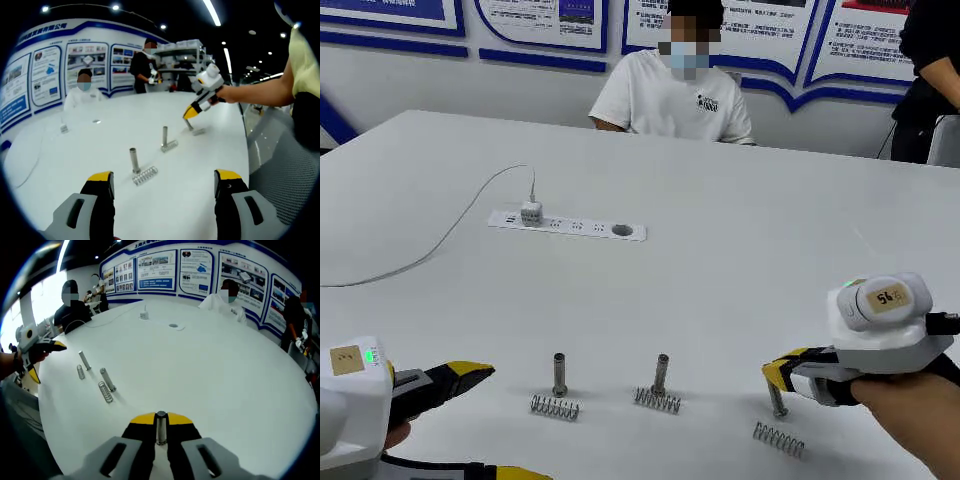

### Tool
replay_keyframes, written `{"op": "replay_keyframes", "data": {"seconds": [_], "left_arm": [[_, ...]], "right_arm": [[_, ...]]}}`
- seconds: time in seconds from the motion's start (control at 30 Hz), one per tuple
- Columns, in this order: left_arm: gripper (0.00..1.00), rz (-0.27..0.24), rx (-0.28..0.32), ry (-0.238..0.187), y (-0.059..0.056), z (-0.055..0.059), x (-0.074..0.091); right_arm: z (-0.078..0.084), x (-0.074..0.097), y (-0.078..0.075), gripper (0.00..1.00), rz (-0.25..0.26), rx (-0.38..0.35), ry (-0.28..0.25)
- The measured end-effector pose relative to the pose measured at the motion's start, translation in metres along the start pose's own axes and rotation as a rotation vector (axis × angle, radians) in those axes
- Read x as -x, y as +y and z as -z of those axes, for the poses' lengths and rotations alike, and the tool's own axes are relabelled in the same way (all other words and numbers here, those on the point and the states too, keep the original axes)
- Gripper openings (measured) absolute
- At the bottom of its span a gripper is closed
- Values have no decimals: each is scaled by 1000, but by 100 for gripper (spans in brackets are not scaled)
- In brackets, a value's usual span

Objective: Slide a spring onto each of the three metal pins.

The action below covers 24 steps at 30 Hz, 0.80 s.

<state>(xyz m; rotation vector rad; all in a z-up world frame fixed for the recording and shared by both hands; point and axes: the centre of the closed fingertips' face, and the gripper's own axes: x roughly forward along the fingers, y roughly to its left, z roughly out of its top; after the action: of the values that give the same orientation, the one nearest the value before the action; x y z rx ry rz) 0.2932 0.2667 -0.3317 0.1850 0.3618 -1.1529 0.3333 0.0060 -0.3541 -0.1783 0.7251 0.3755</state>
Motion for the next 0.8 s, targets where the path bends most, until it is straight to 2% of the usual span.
{"op": "replay_keyframes", "data": {"seconds": [0.47, 0.8], "left_arm": [[83, 4, -18, -7, -2, -7, 0], [83, 4, -28, -12, -3, -10, 1]], "right_arm": [[5, 14, -3, 8, 14, -11, -26], [10, 22, -3, 9, 24, -9, -23]]}}
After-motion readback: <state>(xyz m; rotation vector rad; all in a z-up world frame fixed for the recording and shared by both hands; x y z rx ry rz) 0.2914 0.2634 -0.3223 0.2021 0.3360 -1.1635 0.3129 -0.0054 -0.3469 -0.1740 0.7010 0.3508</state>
